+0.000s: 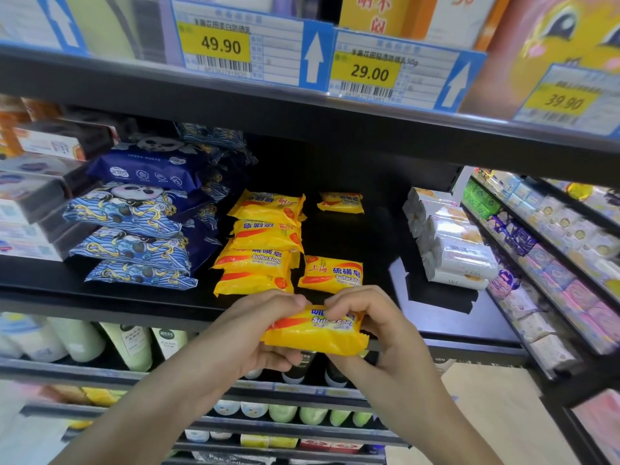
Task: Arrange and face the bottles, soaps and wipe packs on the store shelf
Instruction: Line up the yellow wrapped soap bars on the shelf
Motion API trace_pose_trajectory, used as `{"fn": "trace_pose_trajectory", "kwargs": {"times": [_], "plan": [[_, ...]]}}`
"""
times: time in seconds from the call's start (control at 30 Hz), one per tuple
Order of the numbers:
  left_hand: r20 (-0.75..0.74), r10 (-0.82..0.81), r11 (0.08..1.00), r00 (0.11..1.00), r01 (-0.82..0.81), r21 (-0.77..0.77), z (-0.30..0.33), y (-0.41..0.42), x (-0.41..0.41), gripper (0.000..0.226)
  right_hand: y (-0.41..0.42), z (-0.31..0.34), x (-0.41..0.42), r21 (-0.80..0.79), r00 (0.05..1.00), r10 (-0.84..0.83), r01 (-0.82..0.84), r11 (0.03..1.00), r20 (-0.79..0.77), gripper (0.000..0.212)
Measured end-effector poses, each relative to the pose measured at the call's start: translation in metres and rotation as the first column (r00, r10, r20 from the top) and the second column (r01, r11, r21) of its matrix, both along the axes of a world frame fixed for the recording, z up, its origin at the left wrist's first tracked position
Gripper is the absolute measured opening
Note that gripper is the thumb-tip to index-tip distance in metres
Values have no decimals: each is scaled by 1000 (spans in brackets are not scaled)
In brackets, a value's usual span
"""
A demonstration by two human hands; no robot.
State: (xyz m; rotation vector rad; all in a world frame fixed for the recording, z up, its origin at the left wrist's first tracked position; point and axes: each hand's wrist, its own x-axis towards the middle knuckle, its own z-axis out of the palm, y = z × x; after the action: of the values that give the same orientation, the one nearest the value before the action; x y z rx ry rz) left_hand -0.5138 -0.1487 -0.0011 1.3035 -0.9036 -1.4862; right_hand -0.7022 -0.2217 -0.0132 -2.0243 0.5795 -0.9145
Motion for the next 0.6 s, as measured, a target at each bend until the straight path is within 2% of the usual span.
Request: {"fn": "trace_pose_trajectory", "kwargs": {"times": [0.07,0.1,0.27,0.47,0.6], "plan": [[11,173,984,985,-174,34,-3,-6,5,42,-1,-2,-1,-45,1000,5,-5,999,-17,36],[-12,203,979,979,-202,35,-5,-3,6,44,-2,-2,-2,-66,999,6,-8,998,-40,36],[38,244,970,969,-245,1,-6,-6,7,25,-2,5,-9,-98,960,4,-33,995,-280,44],[166,287,957,943,-277,-84,-3,-5,5,25,-12,16,-1,-416,914,-141,-33,909,-381,42],[179,303,951,936,-284,-123,-2,-8,0,26,-20,16,6,-520,879,-168,-103,848,-447,44]]}}
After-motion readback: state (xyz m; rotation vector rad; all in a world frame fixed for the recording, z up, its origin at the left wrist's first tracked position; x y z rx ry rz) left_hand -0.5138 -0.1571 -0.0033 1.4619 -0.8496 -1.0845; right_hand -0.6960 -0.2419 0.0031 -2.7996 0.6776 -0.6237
